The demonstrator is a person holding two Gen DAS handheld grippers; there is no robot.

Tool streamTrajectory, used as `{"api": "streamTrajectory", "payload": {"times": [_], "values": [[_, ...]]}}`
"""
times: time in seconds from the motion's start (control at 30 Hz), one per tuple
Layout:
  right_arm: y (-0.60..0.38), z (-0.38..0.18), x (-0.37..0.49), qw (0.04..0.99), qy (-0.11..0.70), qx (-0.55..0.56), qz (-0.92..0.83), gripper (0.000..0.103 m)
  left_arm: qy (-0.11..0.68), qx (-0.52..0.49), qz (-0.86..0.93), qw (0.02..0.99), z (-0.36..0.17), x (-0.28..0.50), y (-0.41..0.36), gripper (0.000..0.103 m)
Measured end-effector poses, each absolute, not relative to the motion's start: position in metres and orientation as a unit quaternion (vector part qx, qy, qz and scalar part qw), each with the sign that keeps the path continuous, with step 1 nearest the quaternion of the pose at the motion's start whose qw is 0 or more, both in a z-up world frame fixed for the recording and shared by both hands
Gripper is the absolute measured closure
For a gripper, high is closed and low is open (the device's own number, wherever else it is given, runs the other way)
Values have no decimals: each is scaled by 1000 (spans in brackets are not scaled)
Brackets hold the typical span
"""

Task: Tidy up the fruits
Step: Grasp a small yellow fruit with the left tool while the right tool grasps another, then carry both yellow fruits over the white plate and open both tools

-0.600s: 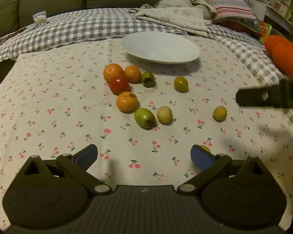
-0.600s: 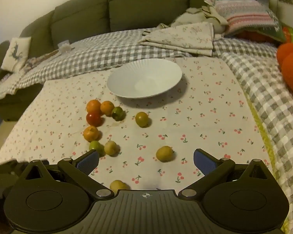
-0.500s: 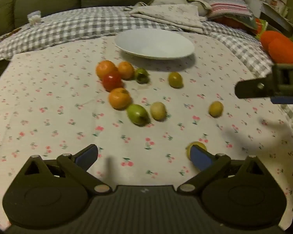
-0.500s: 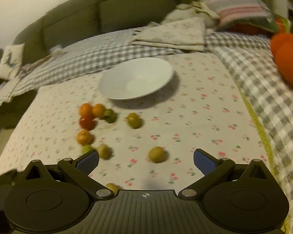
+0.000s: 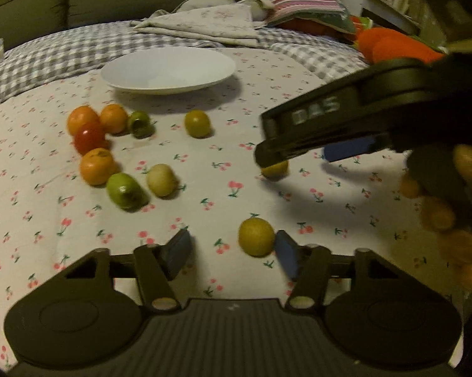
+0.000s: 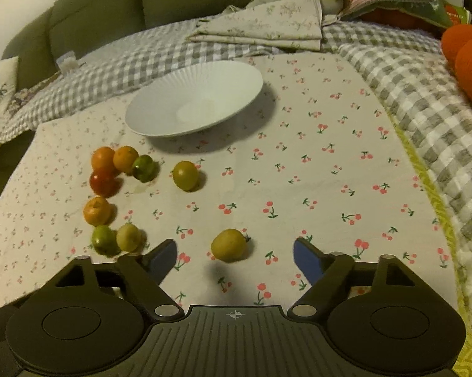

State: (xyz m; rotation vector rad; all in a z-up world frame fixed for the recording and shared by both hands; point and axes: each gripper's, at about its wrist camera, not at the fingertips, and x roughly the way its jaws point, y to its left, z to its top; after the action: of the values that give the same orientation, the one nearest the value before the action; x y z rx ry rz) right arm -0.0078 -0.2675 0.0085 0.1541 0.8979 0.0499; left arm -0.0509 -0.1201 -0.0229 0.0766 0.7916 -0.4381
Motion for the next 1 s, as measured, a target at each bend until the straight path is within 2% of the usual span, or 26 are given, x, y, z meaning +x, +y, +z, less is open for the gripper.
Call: {"api": "streamTrajectory", "payload": {"times": [0.07, 0.2, 0.37, 0.43, 0.73, 1.0], "values": [[-268, 3, -3, 895, 440, 76, 23, 31, 375, 40, -224, 899, -24, -50, -123, 61], [-265, -7, 5, 889, 453, 64, 14, 46, 370, 45, -236, 898, -25, -47, -128, 79], [-263, -14, 11, 890, 453, 52, 14, 65, 374, 34, -239, 895, -23, -47, -121, 79], [-261, -15, 11, 892, 450, 45, 15, 79, 376, 28, -232, 897, -21, -46, -116, 79], [-265, 2, 7, 904, 423, 53, 18, 78, 366, 5, -183, 912, 5, -34, -84, 79], [-276, 30, 8, 905, 406, 114, 59, 78, 373, -38, -137, 917, 45, 3, -45, 79]]}}
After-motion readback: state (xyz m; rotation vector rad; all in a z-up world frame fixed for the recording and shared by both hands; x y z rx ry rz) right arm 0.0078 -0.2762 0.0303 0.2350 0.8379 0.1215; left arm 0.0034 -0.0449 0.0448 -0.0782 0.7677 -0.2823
